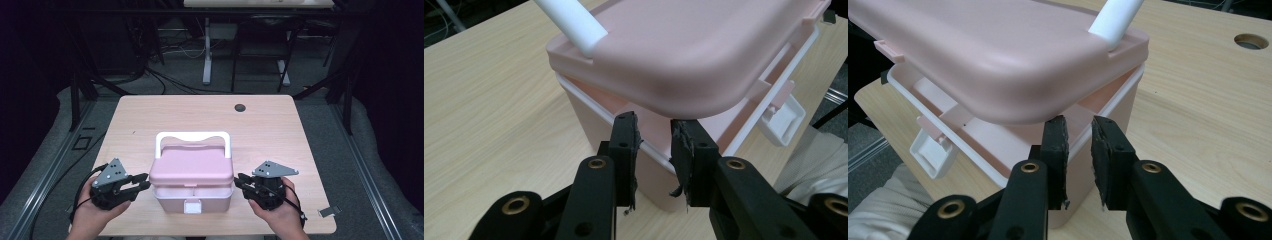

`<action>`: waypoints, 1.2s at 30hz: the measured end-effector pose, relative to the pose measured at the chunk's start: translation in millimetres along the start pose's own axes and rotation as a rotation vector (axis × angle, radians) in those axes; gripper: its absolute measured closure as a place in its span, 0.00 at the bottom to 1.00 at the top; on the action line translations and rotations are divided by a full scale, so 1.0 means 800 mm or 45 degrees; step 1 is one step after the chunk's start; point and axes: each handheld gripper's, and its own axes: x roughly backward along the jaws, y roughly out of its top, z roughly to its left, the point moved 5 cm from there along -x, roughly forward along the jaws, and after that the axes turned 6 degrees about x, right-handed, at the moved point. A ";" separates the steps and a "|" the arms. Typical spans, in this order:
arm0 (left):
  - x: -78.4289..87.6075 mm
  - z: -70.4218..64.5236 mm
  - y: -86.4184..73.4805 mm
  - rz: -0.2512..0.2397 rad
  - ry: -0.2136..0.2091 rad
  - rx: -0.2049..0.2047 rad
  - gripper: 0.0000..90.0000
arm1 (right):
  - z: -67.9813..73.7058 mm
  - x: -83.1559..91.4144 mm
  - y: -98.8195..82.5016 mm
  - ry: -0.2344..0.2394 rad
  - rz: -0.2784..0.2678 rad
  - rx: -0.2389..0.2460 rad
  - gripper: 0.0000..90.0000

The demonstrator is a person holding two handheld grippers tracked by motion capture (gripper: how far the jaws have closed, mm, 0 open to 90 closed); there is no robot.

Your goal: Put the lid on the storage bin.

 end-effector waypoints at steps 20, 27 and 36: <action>0.000 0.022 -0.017 0.039 0.049 0.054 0.75 | -0.009 0.002 -0.002 -0.024 0.005 -0.015 0.84; -0.010 0.048 -0.020 0.031 0.098 0.115 0.67 | -0.021 -0.008 -0.003 -0.063 0.016 -0.022 0.78; -0.018 0.082 -0.039 0.027 0.148 0.205 0.60 | -0.054 -0.019 -0.015 -0.097 0.008 -0.114 0.68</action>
